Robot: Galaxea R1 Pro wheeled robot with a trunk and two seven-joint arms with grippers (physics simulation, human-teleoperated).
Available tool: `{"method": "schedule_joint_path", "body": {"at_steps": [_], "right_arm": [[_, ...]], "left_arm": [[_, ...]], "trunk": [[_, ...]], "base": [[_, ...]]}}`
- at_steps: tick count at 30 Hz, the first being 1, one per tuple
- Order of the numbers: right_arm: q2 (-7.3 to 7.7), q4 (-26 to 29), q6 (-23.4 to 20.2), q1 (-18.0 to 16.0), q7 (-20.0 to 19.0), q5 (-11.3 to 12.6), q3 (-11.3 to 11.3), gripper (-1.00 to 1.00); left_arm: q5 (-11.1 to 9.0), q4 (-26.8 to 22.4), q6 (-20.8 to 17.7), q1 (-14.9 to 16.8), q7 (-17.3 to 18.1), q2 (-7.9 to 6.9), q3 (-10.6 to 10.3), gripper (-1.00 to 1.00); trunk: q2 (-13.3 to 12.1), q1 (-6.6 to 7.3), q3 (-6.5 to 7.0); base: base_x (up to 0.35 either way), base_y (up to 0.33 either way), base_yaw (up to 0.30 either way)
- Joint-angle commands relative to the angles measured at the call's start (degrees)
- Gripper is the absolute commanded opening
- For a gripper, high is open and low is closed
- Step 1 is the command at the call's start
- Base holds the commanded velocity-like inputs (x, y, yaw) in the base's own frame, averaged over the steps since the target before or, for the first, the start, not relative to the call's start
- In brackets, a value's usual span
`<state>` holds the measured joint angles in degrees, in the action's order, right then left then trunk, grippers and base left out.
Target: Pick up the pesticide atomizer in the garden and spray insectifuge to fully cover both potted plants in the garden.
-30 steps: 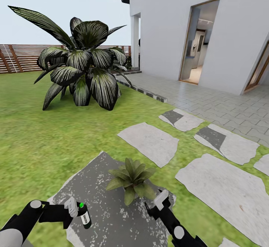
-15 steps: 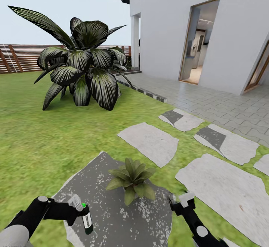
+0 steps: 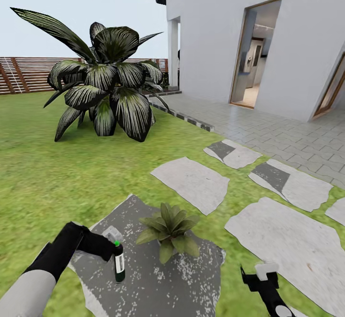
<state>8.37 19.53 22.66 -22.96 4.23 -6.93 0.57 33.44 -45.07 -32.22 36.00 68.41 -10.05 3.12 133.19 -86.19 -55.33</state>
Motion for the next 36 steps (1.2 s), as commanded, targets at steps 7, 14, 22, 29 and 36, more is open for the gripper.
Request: {"method": "schedule_joint_path", "body": {"at_steps": [7,14,22,29,36], "right_arm": [[0.41,-6.3,0.4,0.0,0.4,0.9,-2.7,1.00],[0.46,-9.8,4.6,0.1,0.4,1.0,-3.1,1.00],[0.04,-11.2,5.4,0.1,0.4,1.0,-3.0,1.00],[0.15,-11.9,5.5,0.1,0.4,1.0,-3.1,1.00],[0.04,-11.9,5.4,0.1,0.4,1.0,-3.0,1.00]], "left_arm": [[0.5,-1.9,-17.9,6.6,0.7,1.55,-9.4,-1.00],[0.4,-2.1,-24.4,9.0,0.7,1.69,-16.3,-1.00],[0.3,-0.4,-25.7,11.5,0.7,2.67,-21.9,-1.00],[0.3,4.6,-25.8,11.1,0.7,3.19,-25.9,-1.00],[0.3,4.6,-25.8,11.0,0.7,3.11,-26.0,-1.00]], "trunk": [[0.0,0.01,-0.06],[0.0,0.01,-0.06],[0.0,0.01,-0.06],[0.0,0.01,-0.06],[0.0,0.01,-0.06]], "base": [[0.000,0.000,0.000],[0.000,0.000,0.000],[0.000,0.000,0.000],[0.000,0.000,0.000],[0.000,0.000,0.000]]}}
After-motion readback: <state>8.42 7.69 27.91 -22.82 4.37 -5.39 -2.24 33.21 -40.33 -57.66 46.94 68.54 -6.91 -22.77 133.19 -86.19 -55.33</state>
